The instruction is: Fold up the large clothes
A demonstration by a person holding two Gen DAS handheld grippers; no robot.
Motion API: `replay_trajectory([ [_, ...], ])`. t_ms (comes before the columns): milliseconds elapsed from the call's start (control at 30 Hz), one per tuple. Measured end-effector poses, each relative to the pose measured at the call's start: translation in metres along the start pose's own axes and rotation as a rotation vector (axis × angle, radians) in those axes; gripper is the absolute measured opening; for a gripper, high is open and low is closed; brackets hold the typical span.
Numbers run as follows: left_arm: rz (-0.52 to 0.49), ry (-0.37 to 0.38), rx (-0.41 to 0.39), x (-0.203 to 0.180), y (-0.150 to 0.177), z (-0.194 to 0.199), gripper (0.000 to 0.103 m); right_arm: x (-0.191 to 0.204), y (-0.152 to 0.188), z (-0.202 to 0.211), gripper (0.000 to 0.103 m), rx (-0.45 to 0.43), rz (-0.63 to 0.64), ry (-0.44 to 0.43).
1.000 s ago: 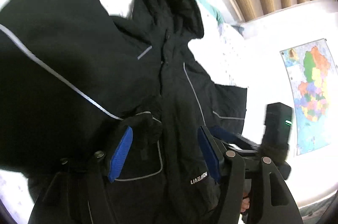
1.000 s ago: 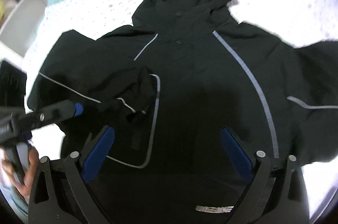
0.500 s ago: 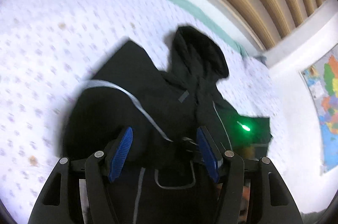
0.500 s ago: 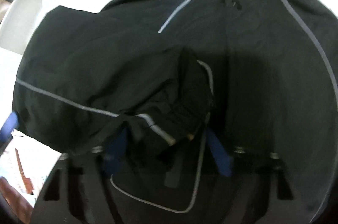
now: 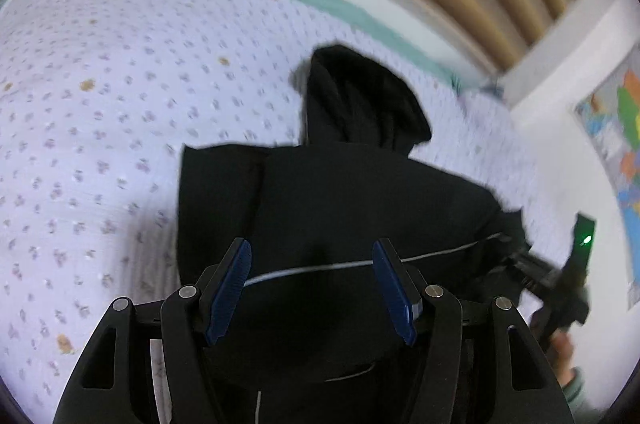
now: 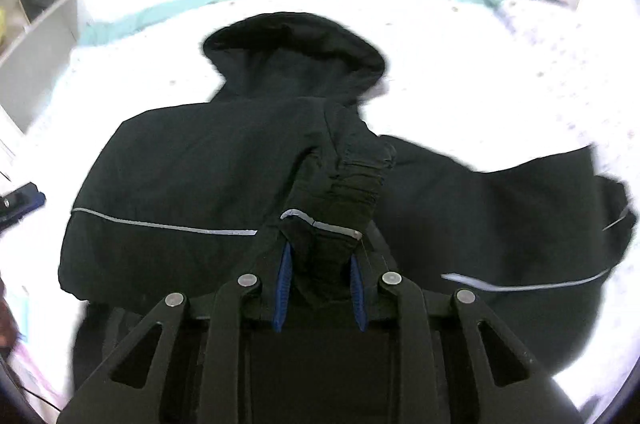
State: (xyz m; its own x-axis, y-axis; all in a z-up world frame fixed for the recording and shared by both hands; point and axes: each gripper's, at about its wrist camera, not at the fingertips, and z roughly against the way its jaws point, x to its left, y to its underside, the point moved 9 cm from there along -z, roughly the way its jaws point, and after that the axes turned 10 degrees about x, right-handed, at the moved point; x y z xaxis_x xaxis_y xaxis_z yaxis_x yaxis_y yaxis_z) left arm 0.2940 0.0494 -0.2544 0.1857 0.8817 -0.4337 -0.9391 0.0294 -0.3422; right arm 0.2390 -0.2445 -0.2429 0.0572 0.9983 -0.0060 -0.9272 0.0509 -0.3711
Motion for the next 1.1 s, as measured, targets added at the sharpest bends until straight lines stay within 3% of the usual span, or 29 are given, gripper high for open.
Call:
replay_trajectory([
  [67, -0.027, -0.031, 0.046, -0.004, 0.009, -0.025, 0.064, -0.023, 0.01, -0.011, 0.029, 0.035, -0.028, 0.044],
  [167, -0.06, -0.113, 0.107, 0.005, 0.022, -0.063, 0.064, -0.059, 0.032, -0.044, 0.029, 0.115, -0.115, 0.031],
  [300, -0.008, -0.233, 0.158, 0.044, 0.033, -0.102, 0.064, -0.078, 0.06, -0.091, 0.031, 0.211, -0.171, 0.023],
  [367, 0.048, -0.217, 0.185, 0.06, 0.034, -0.111, 0.063, -0.077, 0.062, -0.097, 0.034, 0.22, -0.169, 0.017],
  [500, 0.033, -0.194, 0.17, 0.052, 0.026, -0.092, 0.063, -0.078, 0.056, -0.079, 0.042, 0.255, -0.147, 0.032],
  [567, 0.025, -0.142, 0.137, 0.042, 0.02, -0.079, 0.063, -0.079, 0.044, -0.053, 0.047, 0.204, -0.151, 0.032],
  [633, 0.015, -0.082, 0.103, 0.029, 0.013, -0.066, 0.063, -0.072, 0.03, -0.024, 0.068, 0.119, -0.153, 0.007],
  [700, -0.009, -0.06, 0.097, 0.015, 0.007, -0.067, 0.063, -0.055, 0.009, -0.008, 0.074, 0.052, -0.145, -0.025],
  [767, -0.042, -0.09, 0.12, 0.007, 0.008, -0.083, 0.063, -0.026, -0.002, -0.016, 0.074, 0.066, -0.099, -0.057],
  [867, -0.036, -0.143, 0.219, 0.012, 0.021, -0.116, 0.063, 0.005, 0.001, -0.045, 0.073, 0.121, -0.015, 0.008],
  [900, -0.011, -0.155, 0.266, 0.019, 0.029, -0.126, 0.063, 0.013, 0.005, -0.062, 0.07, 0.154, 0.003, 0.015],
  [967, -0.006, -0.158, 0.273, 0.024, 0.042, -0.131, 0.063, 0.016, 0.019, -0.096, 0.067, 0.247, -0.013, 0.013],
  [1000, -0.022, -0.182, 0.272, 0.027, 0.046, -0.133, 0.063, 0.017, 0.026, -0.114, 0.067, 0.297, -0.033, 0.005],
  [1100, -0.075, -0.318, 0.306, 0.033, 0.055, -0.153, 0.065, 0.021, 0.027, -0.121, 0.069, 0.272, -0.019, 0.008],
])
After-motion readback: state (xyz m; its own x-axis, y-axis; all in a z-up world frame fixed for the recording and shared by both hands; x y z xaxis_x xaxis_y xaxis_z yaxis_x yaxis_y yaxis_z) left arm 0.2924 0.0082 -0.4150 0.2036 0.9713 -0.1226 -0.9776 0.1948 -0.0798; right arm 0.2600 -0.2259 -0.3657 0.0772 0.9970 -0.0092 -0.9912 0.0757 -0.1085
